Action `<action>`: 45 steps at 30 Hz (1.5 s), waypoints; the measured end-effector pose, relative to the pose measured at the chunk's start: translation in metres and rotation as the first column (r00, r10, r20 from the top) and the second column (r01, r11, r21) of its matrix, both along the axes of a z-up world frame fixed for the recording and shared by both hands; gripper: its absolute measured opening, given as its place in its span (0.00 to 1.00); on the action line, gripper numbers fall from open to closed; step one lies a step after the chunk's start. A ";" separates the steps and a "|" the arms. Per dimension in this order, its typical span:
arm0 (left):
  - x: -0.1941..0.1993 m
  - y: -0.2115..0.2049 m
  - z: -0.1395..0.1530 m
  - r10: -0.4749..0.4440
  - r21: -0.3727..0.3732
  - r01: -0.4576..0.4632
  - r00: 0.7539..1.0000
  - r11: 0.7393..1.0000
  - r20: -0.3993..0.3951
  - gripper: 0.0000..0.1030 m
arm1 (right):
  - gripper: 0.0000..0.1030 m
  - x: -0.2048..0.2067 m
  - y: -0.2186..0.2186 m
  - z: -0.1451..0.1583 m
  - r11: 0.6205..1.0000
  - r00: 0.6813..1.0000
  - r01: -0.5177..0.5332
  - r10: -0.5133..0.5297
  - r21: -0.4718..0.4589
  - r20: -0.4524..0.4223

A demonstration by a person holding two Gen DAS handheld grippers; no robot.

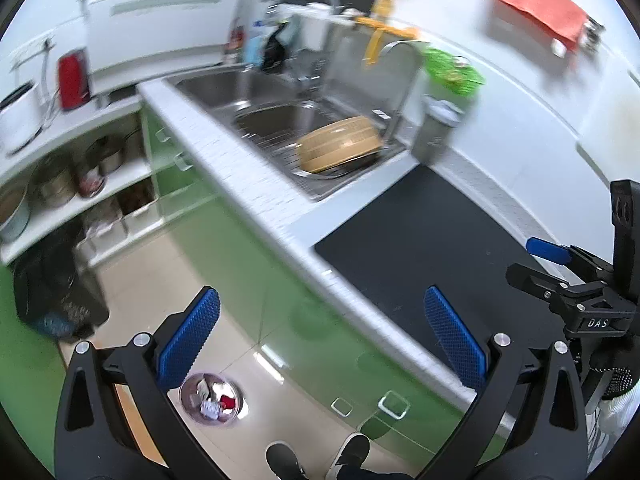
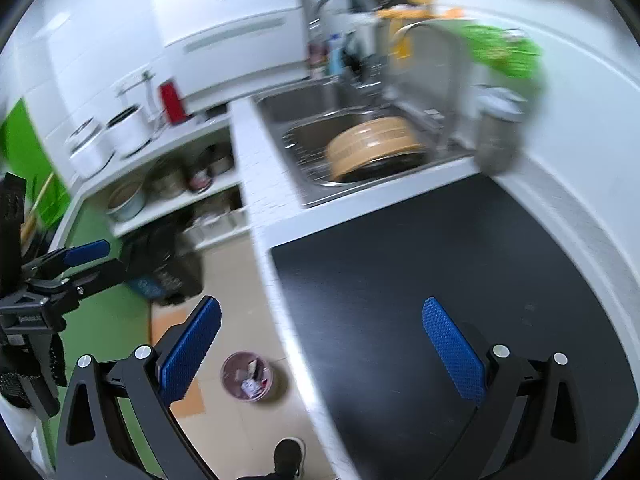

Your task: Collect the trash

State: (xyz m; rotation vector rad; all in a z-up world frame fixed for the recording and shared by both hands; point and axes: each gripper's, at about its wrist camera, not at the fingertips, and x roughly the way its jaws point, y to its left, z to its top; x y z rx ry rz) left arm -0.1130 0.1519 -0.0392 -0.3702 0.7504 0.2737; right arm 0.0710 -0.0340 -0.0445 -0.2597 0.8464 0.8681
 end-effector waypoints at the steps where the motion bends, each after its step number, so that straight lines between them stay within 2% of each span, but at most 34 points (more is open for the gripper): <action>1: 0.006 -0.007 0.005 -0.016 0.007 0.016 1.000 1.000 0.001 0.97 | 0.94 0.003 -0.012 0.004 1.000 1.000 0.029 -0.029 -0.006 0.008; 8: 0.042 -0.057 0.029 -0.164 0.064 0.163 0.986 0.985 0.008 0.97 | 0.94 0.013 -0.077 0.024 0.990 0.989 0.143 -0.143 -0.004 0.035; 11: 0.052 -0.075 0.033 -0.199 0.084 0.198 0.980 0.977 -0.002 0.97 | 0.94 0.015 -0.101 0.032 0.983 0.982 0.184 -0.184 0.015 0.043; 22: 0.081 -0.132 0.042 -0.317 0.123 0.317 0.948 0.940 -0.024 0.97 | 0.94 0.023 -0.151 0.042 0.968 0.969 0.244 -0.246 0.055 0.028; 28: 0.090 -0.156 0.041 -0.348 0.132 0.350 0.937 0.928 -0.035 0.97 | 0.94 0.026 -0.164 0.045 0.968 0.968 0.246 -0.247 0.052 0.032; 34: 0.093 -0.164 0.035 -0.354 0.084 0.357 0.934 0.930 -0.052 0.97 | 0.94 0.027 -0.168 0.042 0.970 0.971 0.238 -0.239 0.048 0.022; 40: 0.091 -0.168 0.035 -0.311 0.118 0.318 0.947 0.941 -0.077 0.97 | 0.94 0.024 -0.167 0.040 0.973 0.974 0.225 -0.226 0.042 0.020; 45: 0.090 -0.166 0.034 -0.330 0.058 0.334 0.941 0.941 -0.072 0.97 | 0.94 0.023 -0.165 0.038 0.975 0.976 0.218 -0.219 0.042 0.016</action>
